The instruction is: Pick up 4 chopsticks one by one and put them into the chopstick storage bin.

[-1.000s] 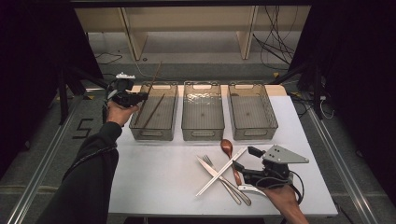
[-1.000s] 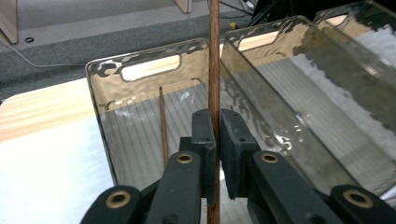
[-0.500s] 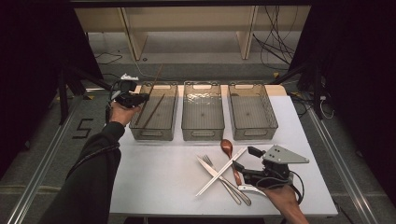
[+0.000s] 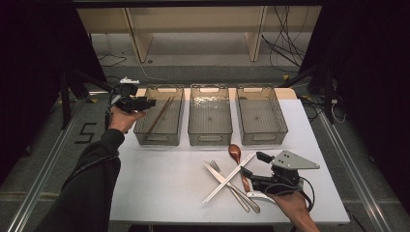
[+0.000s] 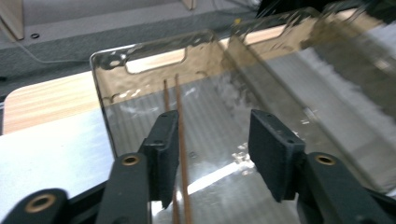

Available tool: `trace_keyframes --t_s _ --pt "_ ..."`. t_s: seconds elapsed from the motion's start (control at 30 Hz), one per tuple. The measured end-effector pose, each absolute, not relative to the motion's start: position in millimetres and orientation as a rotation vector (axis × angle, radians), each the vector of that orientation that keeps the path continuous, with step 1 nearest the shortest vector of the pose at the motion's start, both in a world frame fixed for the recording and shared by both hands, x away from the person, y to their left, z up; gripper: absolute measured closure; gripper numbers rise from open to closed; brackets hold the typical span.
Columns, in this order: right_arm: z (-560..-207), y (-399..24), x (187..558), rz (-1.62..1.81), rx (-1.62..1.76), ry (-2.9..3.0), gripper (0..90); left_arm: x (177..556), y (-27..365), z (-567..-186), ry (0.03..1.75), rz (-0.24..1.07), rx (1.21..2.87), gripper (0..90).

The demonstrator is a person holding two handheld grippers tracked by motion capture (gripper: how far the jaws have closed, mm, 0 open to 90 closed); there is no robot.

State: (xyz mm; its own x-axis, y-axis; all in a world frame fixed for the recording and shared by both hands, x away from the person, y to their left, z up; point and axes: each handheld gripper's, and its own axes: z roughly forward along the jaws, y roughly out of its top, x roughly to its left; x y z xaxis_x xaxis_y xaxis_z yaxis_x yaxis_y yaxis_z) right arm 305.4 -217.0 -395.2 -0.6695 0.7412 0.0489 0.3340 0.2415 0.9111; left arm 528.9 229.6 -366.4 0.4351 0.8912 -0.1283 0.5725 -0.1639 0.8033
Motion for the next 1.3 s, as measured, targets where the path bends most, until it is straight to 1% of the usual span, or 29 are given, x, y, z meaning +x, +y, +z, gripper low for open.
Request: trace_keyframes --t_s 0.17,0.33,0.5,0.57,0.8,0.97,1.3 --pt "-396 -217 305 1.399 0.991 2.129 28.0 506 224 -353 1.195 0.445 1.822 42.3" --pt "-396 -218 305 1.403 0.994 2.126 28.0 479 216 -344 1.155 0.397 1.833 32.0" --pt "-395 -218 304 1.397 0.992 2.123 28.0 453 208 -345 1.123 0.333 1.81 26.0" --pt "-395 -218 305 1.399 0.993 2.123 28.0 446 204 -346 1.118 0.31 1.833 24.7" --pt "-395 -218 305 1.392 0.985 2.146 27.9 414 198 -358 1.06 0.313 1.852 20.1" --pt "-396 -217 305 1.372 0.964 2.167 27.8 395 196 -370 1.007 0.309 1.862 18.9" --pt "-398 -213 308 1.339 0.937 2.226 27.8 373 201 -382 1.003 0.317 1.844 17.6"
